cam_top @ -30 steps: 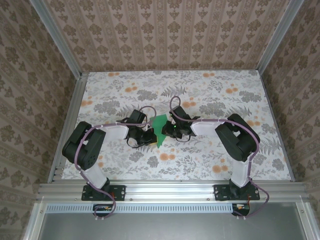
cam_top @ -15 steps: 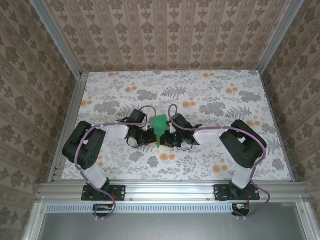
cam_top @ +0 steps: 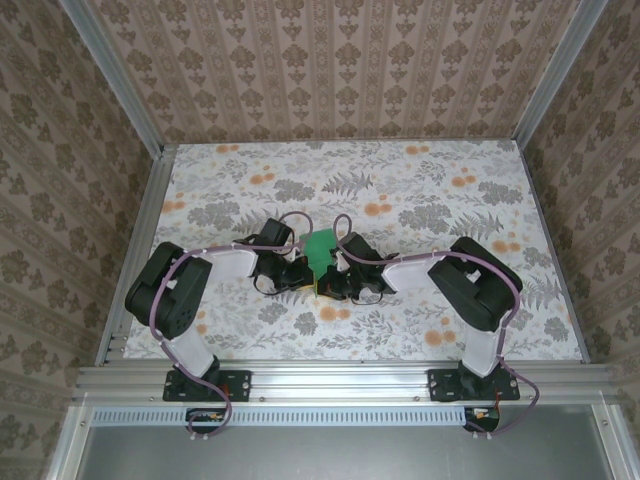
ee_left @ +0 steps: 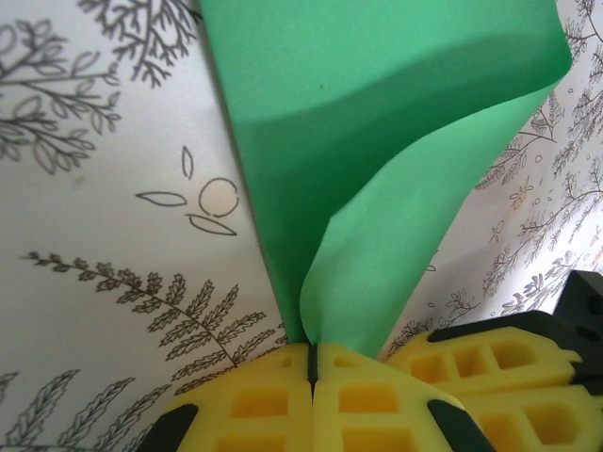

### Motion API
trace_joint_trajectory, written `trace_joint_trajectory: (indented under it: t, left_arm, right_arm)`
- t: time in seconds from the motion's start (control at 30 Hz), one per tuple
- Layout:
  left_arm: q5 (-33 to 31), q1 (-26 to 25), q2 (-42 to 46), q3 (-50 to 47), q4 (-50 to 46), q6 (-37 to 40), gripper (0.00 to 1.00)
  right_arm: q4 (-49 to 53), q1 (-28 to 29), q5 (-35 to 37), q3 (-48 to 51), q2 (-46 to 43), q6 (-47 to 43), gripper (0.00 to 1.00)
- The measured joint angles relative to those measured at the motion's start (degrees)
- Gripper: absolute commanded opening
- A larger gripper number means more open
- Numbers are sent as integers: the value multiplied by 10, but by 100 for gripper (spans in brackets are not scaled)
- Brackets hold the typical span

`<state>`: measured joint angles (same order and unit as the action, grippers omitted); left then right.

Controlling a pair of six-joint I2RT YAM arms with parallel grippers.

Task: Fold a paper plane with a square sheet of paper (pick it up from the middle)
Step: Third fold the triangle at the center of the table.

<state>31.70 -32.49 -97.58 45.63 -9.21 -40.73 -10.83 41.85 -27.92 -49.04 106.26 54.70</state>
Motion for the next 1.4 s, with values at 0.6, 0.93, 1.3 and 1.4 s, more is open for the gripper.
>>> trace_joint_trajectory:
  t: [0.6, 0.93, 1.3, 1.4]
  left_arm:
    - [0, 3, -1, 0, 1, 0, 0]
    - [0, 3, -1, 0, 1, 0, 0]
    - [0, 4, -1, 0, 1, 0, 0]
    - [0, 4, -1, 0, 1, 0, 0]
  right_arm:
    - [-15, 0, -9, -3, 2, 6, 8]
    - [-18, 0, -9, -5, 13, 6, 7]
    - [3, -2, -1, -13, 0, 5, 7]
    - [5, -5, 5, -12, -15, 1, 7]
